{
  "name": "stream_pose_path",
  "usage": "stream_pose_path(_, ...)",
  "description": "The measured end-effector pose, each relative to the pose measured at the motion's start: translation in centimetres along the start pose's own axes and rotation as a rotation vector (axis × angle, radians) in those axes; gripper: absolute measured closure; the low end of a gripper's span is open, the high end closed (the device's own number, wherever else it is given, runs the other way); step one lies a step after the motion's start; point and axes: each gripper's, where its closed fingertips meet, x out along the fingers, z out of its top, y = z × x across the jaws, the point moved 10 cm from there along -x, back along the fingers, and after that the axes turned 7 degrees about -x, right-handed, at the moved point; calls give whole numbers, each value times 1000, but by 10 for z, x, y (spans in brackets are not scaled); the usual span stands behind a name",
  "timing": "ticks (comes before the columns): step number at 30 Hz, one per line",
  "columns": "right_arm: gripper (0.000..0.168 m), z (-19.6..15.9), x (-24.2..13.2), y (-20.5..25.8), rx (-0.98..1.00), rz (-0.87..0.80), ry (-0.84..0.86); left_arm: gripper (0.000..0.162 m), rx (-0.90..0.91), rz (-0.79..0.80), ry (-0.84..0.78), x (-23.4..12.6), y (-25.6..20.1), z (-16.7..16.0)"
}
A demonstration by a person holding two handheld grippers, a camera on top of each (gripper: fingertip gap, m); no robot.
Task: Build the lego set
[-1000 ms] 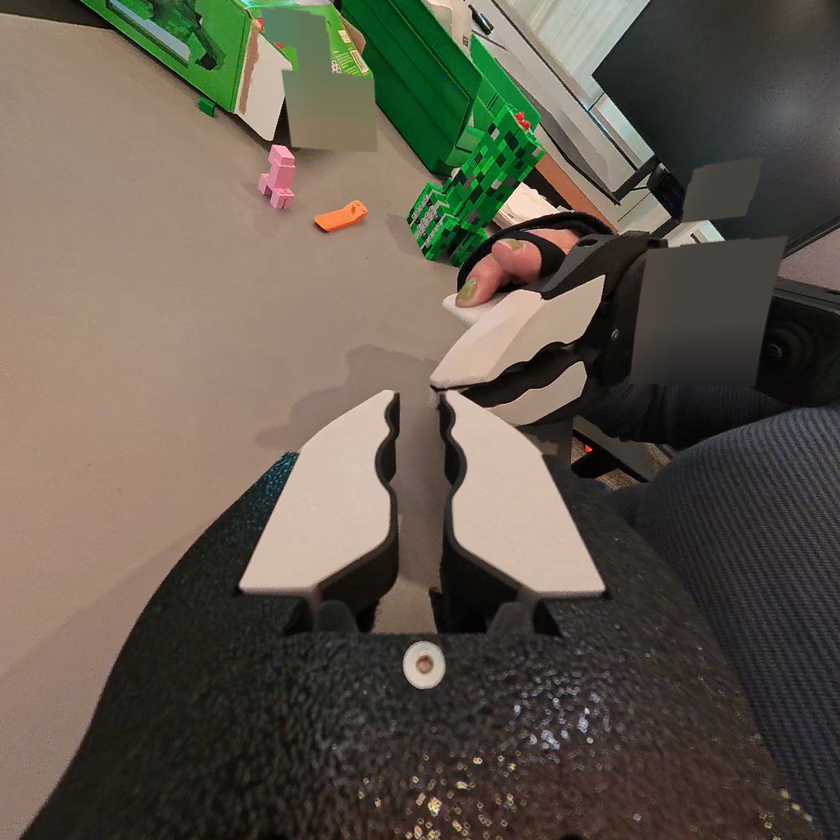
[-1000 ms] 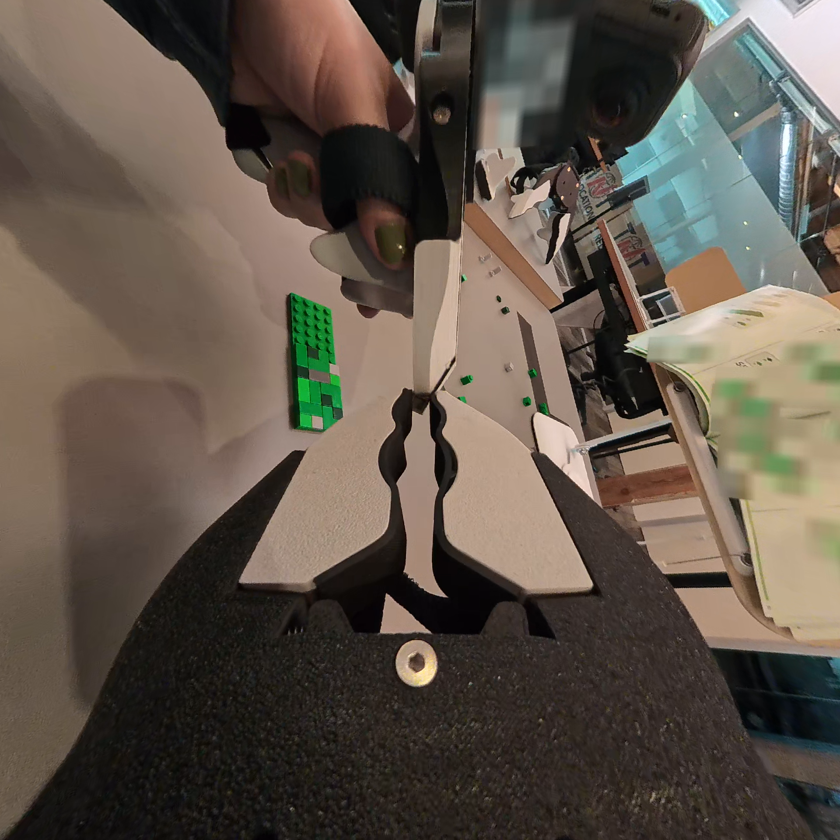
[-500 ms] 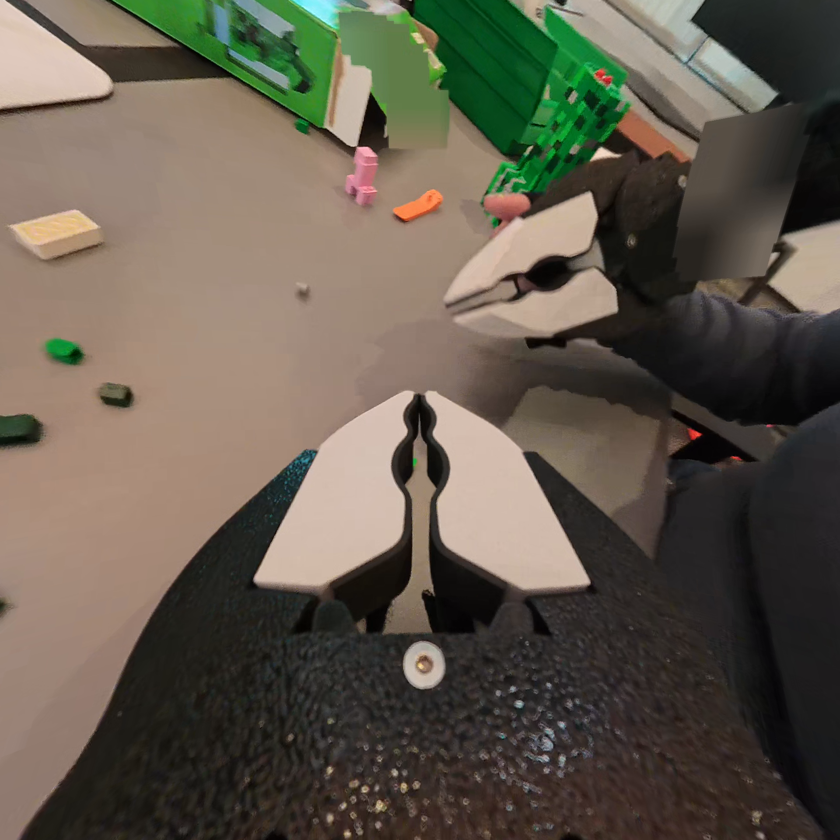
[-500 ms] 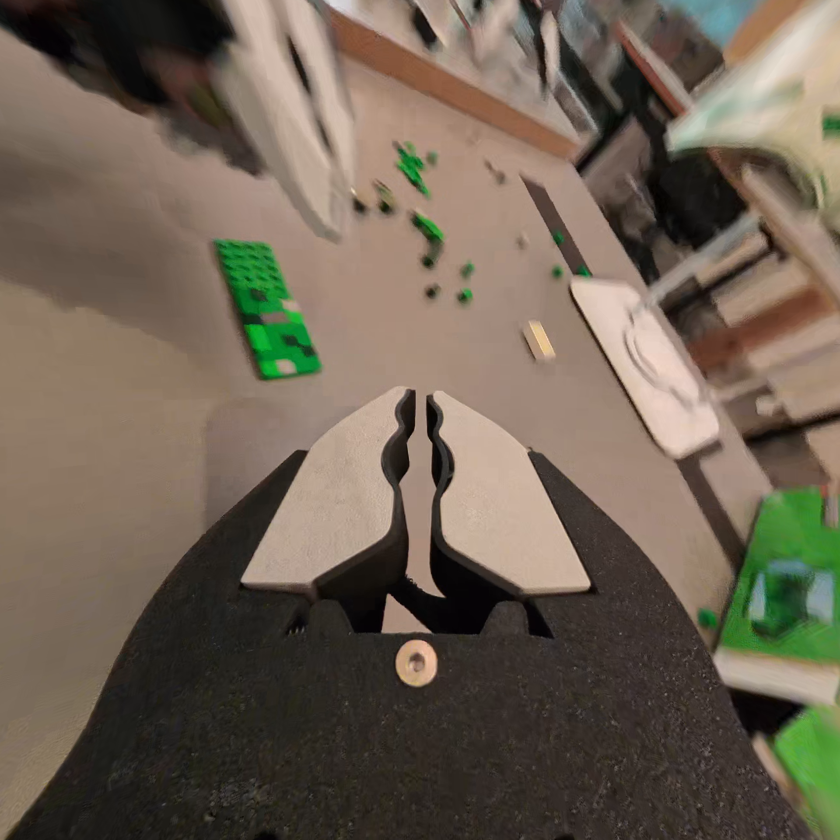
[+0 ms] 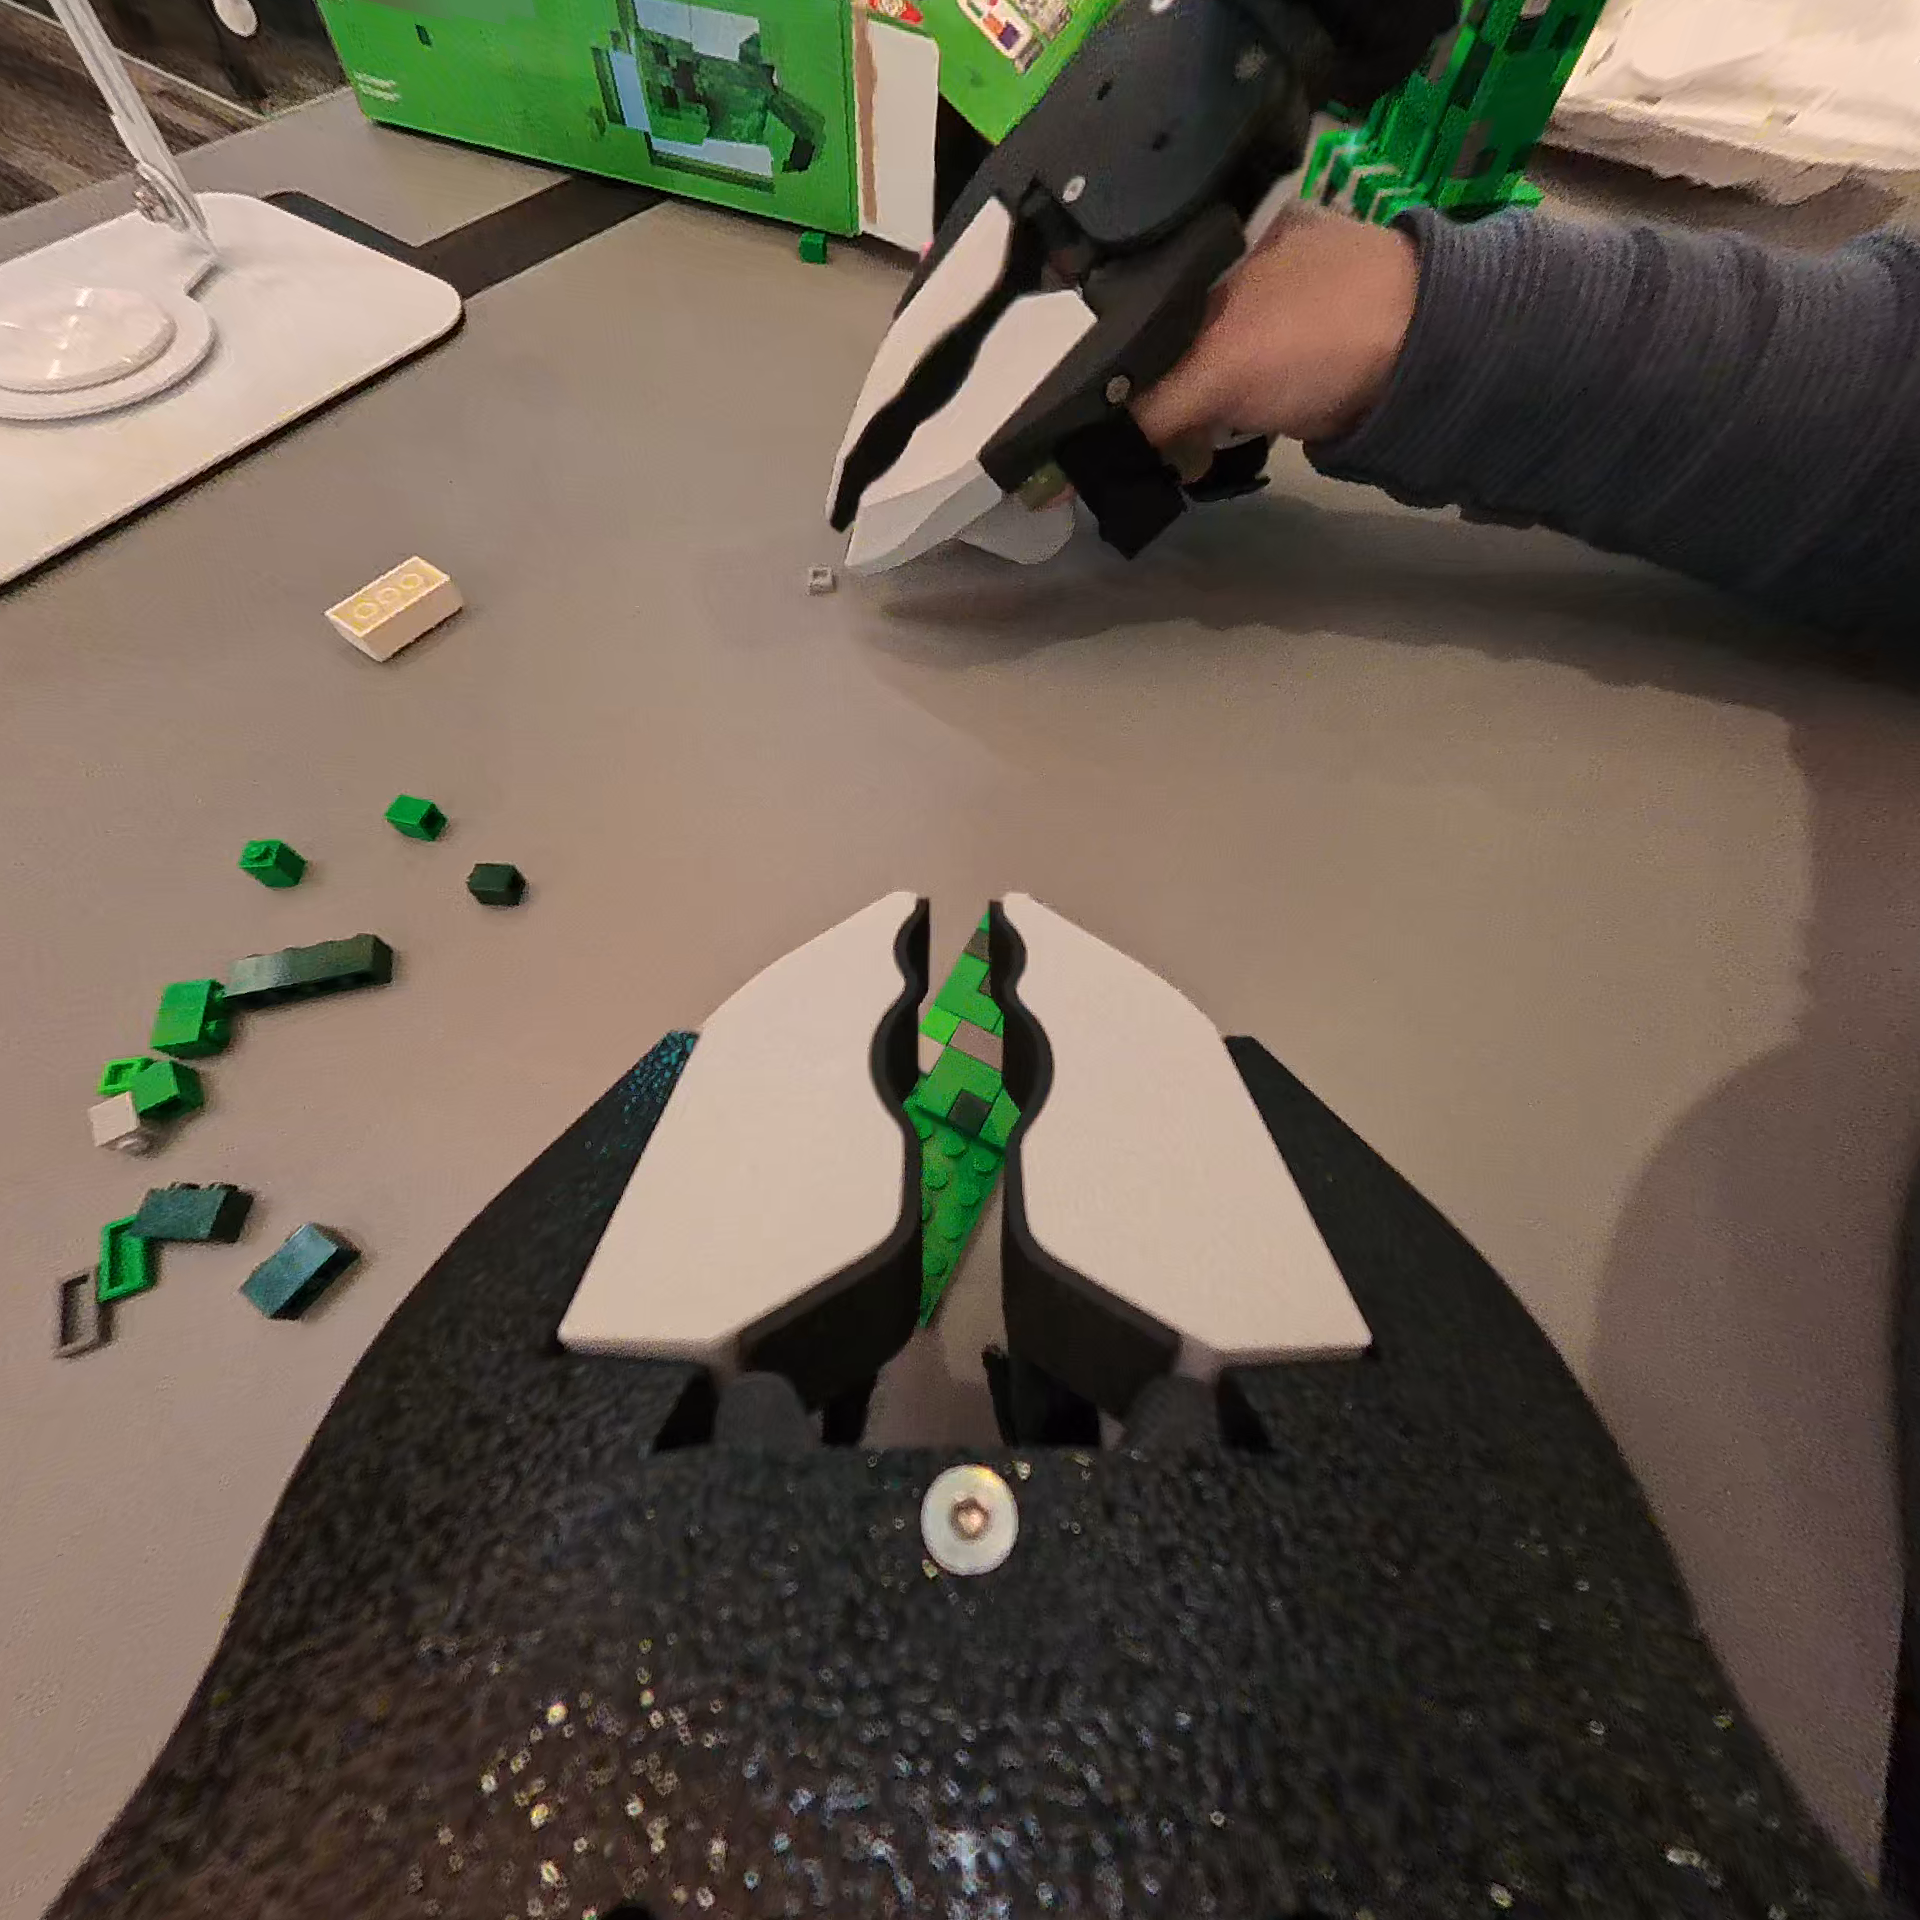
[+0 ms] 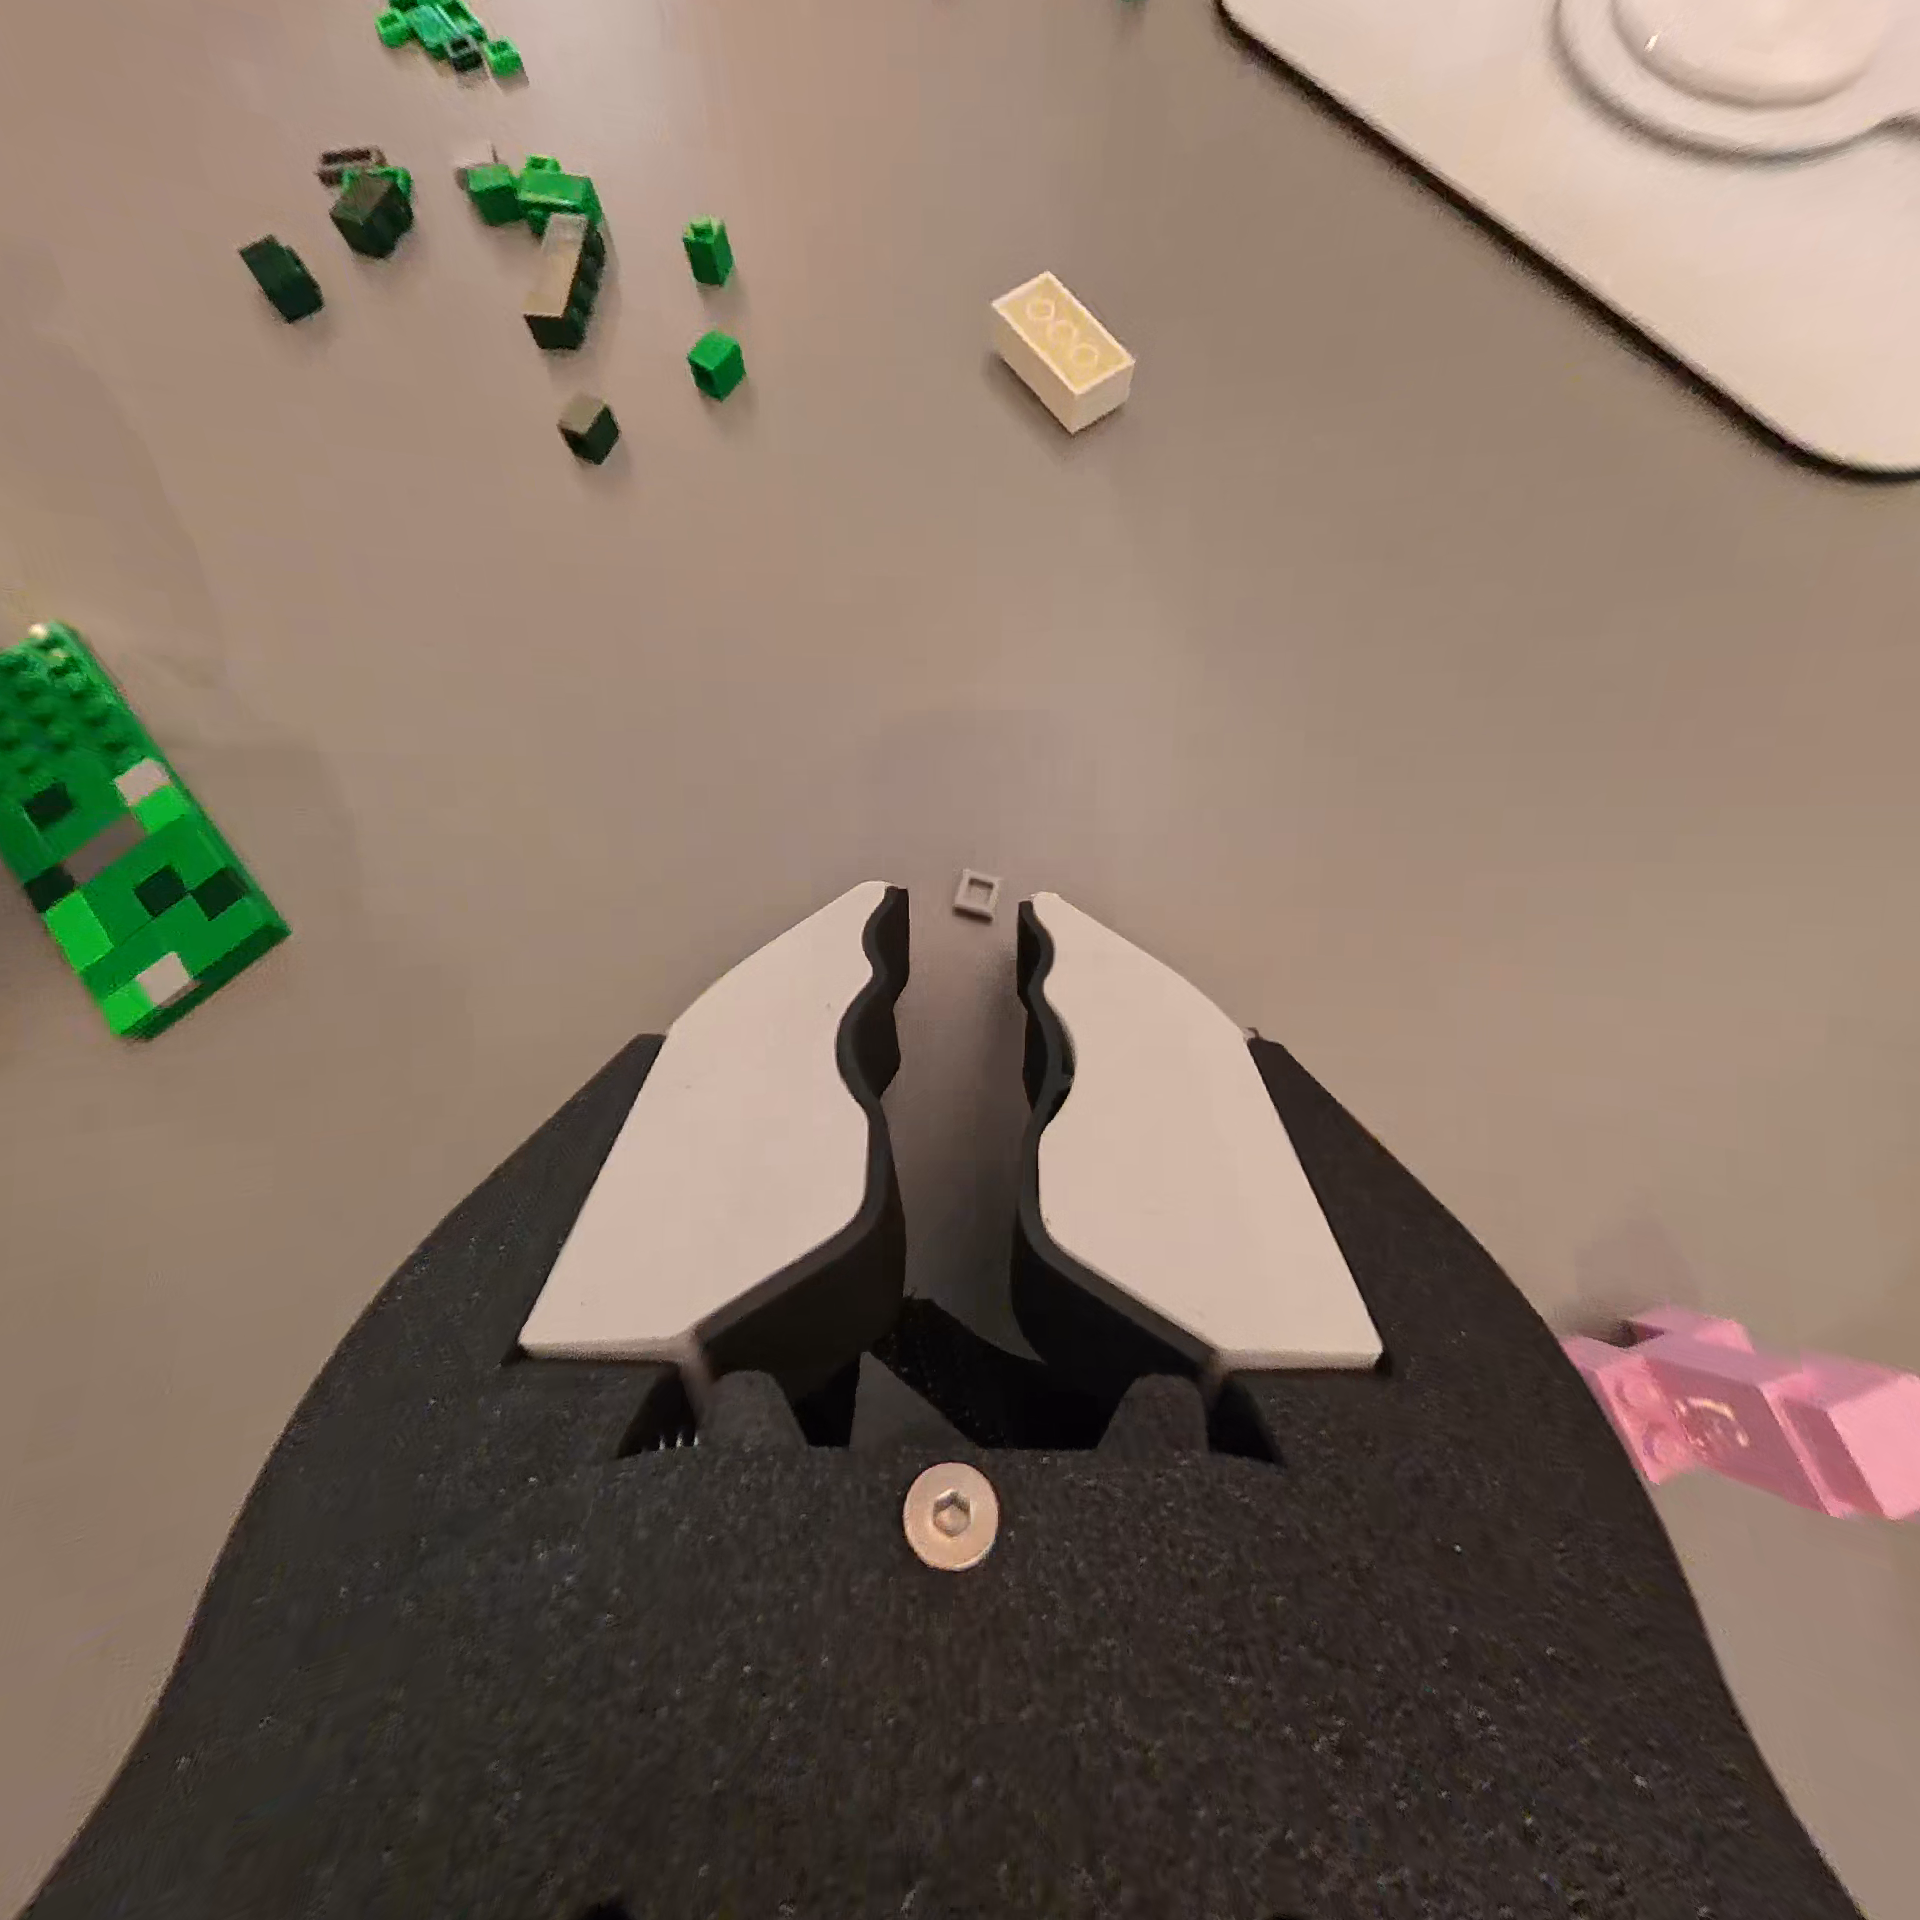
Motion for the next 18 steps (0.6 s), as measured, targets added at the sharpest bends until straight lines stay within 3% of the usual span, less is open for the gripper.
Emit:
stream_pose_path(1,149,1,3,-1,-1,-13,18,152,7,12,2,-1,0,-1)
stream_pose_path(10,161,7,15,-1,-76,-67,98,148,24,76,-110,-16,6,-4)
stream_pose_path(18,161,9,1,23,-269,180,-207,145,217,82,-143,-7,-3,0)
